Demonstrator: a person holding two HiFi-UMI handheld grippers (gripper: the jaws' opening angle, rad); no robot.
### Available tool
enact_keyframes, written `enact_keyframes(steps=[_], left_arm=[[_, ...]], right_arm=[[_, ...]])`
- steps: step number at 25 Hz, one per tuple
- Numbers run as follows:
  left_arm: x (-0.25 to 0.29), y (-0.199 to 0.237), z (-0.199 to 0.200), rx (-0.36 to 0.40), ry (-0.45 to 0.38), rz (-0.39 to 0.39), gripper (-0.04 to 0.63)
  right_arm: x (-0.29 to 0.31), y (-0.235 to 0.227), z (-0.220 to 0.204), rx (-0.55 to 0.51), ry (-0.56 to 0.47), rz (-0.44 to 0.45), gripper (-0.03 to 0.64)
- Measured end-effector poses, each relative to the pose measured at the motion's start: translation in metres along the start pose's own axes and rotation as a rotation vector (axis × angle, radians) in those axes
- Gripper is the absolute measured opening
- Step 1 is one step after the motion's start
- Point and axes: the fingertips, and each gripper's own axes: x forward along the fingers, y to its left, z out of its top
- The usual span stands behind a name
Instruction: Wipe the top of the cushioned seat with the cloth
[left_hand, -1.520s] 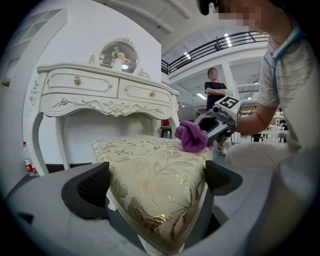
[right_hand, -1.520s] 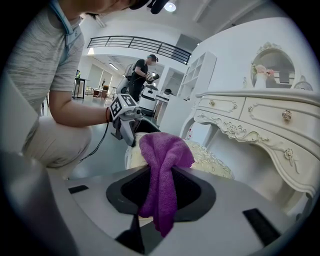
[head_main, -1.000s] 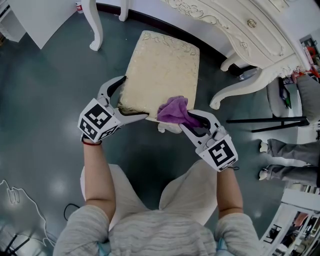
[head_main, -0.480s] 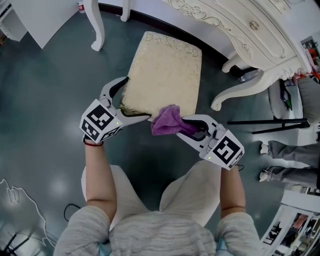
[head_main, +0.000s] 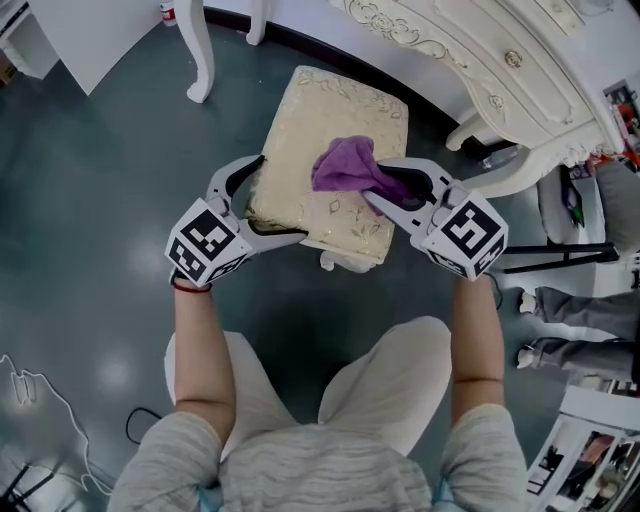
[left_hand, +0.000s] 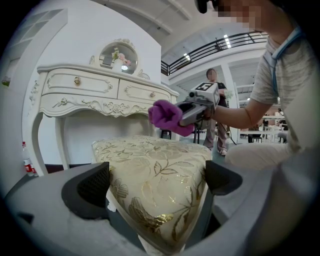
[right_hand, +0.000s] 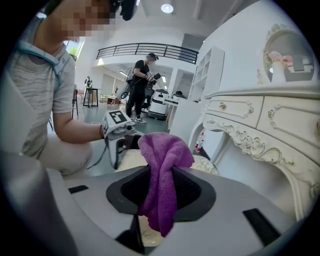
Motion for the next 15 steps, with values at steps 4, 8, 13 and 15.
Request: enact_keyframes(steps=[4,8,13,15], left_arm=[[0.000,0.001,0.001,0.000,-0.002,0.000,0.591],[-0.001,0.001,0.001,-0.002,-0.011,-0.001,0.591],[0.000,0.000,0.001,-0.002,-0.016,-0.005,0.591],[0.000,0.000,0.001,0.000,-0.015,-0.005,0.591]], right_arm=[[0.017,-0.053,0.006,-0.014,0.013,-0.091,0.114],[0.036,-0.095,0.003,-0.044,0.045,-0.167,0.114],[0.060,-0.138,-0.006,-0.082,0.086,-0.241,0.114],[0.069,-0.150,-0.011,-0.106,0.114,-0.260,0.114]])
